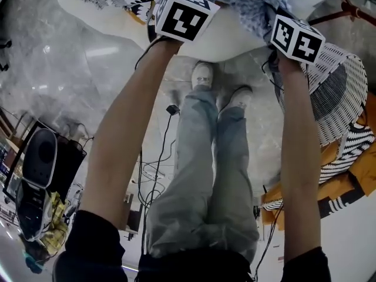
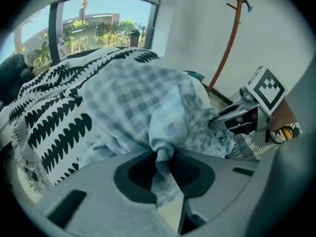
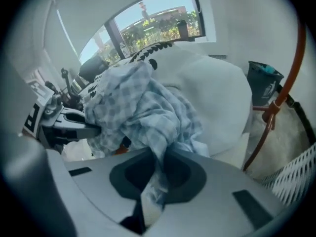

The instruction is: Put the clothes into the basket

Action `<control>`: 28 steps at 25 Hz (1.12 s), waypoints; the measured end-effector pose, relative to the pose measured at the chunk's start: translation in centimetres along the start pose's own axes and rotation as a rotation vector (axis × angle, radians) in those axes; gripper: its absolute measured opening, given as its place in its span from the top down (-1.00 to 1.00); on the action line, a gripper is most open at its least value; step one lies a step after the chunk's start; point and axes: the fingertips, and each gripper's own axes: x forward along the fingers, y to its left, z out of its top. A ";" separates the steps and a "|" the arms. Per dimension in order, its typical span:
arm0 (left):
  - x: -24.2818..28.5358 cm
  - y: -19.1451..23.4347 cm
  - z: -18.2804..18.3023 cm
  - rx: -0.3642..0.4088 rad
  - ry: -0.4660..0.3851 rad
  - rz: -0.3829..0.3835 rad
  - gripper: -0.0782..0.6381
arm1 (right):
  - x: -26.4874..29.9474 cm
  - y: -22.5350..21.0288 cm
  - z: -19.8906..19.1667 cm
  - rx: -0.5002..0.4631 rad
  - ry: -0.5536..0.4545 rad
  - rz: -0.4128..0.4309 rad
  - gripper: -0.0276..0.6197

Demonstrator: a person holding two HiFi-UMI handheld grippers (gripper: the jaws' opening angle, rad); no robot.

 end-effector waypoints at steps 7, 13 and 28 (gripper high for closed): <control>-7.3 -7.7 1.6 -0.039 -0.119 -0.040 0.61 | -10.1 3.3 1.1 0.088 -0.172 0.133 0.80; -13.8 -12.2 5.3 -0.054 -0.224 -0.040 0.61 | -19.2 4.8 4.3 0.055 -0.300 0.184 0.80; -29.2 -30.3 18.4 0.060 -0.536 -0.149 0.61 | -45.6 0.9 5.5 0.078 -0.655 0.125 0.80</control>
